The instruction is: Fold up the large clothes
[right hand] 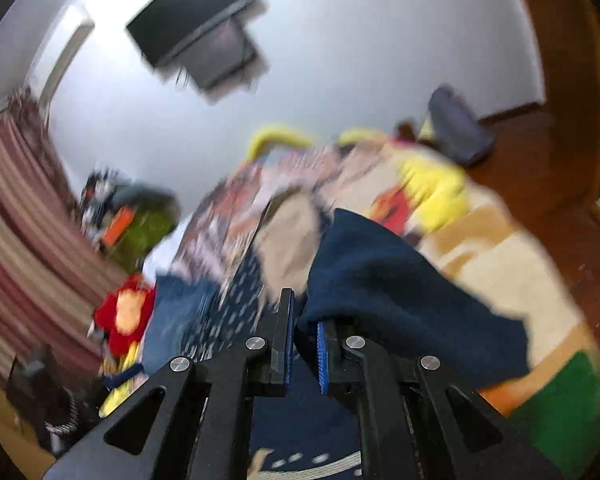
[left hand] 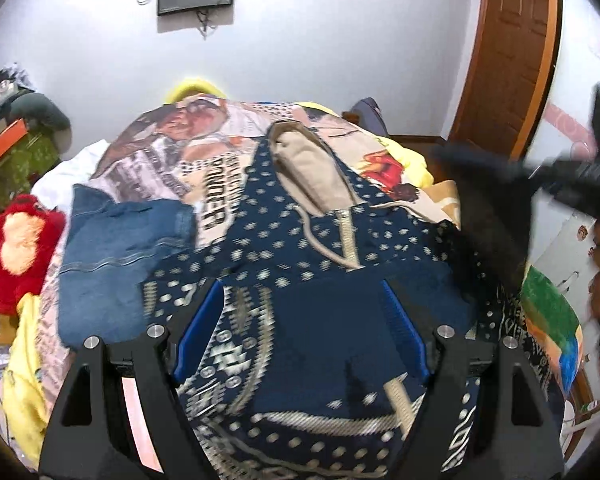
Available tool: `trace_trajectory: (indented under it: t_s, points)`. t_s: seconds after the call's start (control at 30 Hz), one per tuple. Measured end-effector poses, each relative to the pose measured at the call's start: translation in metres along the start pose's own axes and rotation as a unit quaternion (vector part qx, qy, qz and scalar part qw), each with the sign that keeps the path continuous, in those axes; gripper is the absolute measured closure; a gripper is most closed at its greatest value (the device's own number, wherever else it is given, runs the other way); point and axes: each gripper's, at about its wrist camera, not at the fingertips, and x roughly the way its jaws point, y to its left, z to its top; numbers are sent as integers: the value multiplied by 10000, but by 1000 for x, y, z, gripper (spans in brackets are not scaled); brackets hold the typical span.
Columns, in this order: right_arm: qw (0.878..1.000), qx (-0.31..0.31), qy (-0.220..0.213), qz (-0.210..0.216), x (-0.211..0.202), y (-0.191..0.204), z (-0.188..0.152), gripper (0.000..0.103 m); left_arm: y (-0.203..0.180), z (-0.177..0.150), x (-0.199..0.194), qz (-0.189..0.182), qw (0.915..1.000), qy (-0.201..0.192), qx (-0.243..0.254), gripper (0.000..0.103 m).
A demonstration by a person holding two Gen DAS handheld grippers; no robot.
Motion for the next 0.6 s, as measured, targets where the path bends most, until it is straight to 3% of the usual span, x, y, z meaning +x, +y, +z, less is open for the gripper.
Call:
trace_trajectory:
  t_s: [0.13,0.27,0.37,0.6]
  points:
    - [9955,28,945,-57,73,25,-48,96,22,-12,-13,107,9999,54,-123,24]
    - [9856,-165,1617,-474,116,33,-105,96,38,-29,-17,146,9994,200,-234,24]
    - [9782,-360,1863,-848,126,35,-132,95,41,-38,-16,171,9991,309,-250,24]
    - [9716,-683,2127,-779,90,34,-155,95,20,-49,-9,64,9986,520,-16,24]
